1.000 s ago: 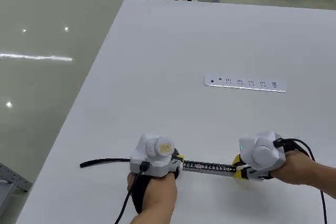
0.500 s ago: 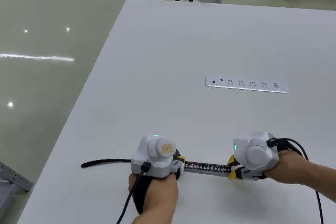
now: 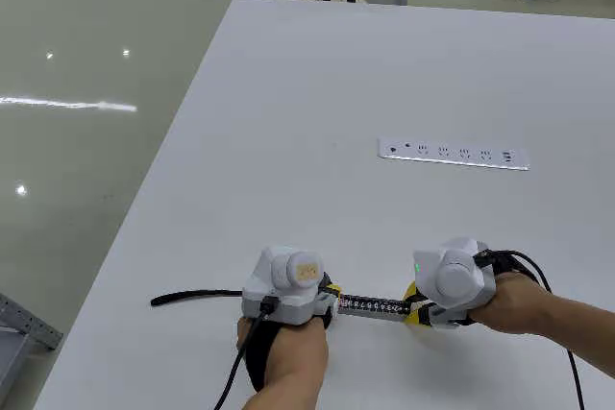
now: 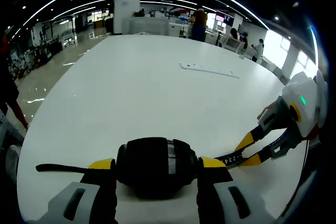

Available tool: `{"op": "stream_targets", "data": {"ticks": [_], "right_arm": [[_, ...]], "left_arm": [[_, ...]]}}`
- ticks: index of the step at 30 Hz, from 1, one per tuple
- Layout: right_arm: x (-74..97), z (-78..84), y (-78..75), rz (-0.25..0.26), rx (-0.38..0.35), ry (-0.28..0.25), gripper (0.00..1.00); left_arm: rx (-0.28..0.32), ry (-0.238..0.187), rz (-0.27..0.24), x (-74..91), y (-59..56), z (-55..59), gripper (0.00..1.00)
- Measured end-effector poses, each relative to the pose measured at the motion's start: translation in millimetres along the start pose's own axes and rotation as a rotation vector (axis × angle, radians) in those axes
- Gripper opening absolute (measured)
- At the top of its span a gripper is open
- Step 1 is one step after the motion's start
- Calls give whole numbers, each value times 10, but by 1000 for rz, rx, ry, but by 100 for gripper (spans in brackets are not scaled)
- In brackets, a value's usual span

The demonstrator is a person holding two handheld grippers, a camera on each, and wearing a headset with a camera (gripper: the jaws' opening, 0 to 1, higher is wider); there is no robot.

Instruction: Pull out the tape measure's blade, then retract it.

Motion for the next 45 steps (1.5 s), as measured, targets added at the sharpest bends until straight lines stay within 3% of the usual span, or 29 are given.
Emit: {"op": "stream_targets", "data": {"ticks": [45], "right_arm": [[-247,-441,-135,12,22,-44,14]], "left_arm": [[-3,-5,3,-7,2,1,58]]}}
Point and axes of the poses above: the centre of the closed fingertips' face, and the gripper's own axes: x roughly backward along the fingers, y roughly to its left, z roughly out of its underside, the point moved 9 cm from there along x, roughly backward along the fingers, and after that the axes turned 11 degrees about x, right-handed, at the moved point
